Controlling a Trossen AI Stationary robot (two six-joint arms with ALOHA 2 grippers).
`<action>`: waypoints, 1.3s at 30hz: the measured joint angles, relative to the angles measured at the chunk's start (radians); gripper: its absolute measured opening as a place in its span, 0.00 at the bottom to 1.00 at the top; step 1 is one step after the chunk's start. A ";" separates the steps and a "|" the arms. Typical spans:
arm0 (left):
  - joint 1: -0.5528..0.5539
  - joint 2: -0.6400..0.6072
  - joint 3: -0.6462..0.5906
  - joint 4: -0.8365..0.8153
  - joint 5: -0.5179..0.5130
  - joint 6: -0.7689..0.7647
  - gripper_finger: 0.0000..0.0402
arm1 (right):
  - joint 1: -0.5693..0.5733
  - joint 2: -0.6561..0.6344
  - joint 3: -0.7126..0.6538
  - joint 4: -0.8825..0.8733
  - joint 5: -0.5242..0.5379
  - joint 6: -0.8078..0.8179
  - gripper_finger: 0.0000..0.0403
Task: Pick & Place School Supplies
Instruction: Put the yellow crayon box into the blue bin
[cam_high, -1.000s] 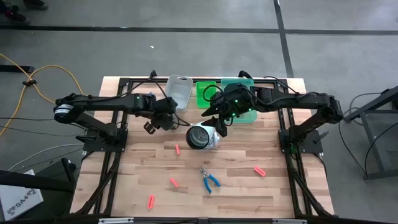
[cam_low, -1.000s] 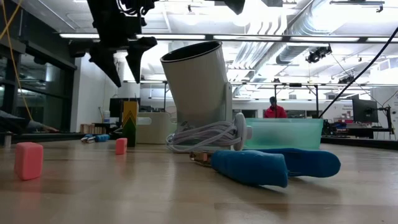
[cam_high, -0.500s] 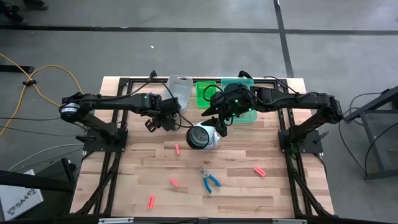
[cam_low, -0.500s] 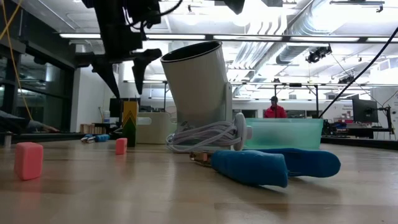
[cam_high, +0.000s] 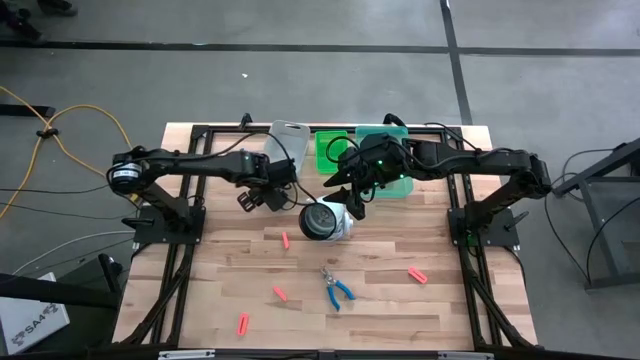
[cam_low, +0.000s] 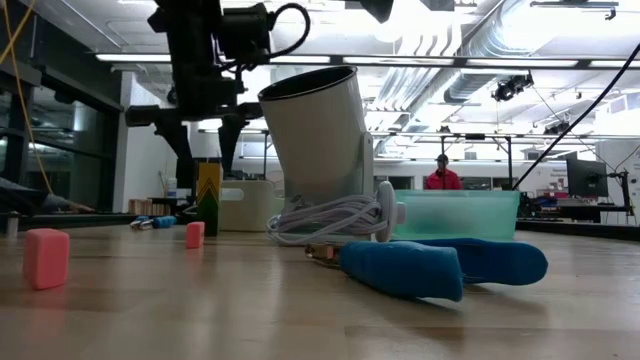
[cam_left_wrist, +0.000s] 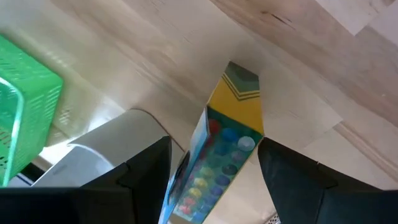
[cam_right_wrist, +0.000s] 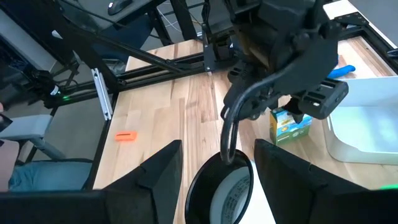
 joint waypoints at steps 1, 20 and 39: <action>0.000 0.002 0.000 -0.001 0.000 -0.001 0.58 | 0.000 0.000 0.000 0.000 0.000 0.000 0.47; 0.004 0.020 -0.001 0.006 -0.002 0.011 0.28 | 0.000 0.000 0.000 0.000 0.000 0.000 0.47; -0.015 0.008 -0.001 0.019 0.000 -0.295 0.24 | 0.000 0.000 0.000 0.000 0.000 0.000 0.47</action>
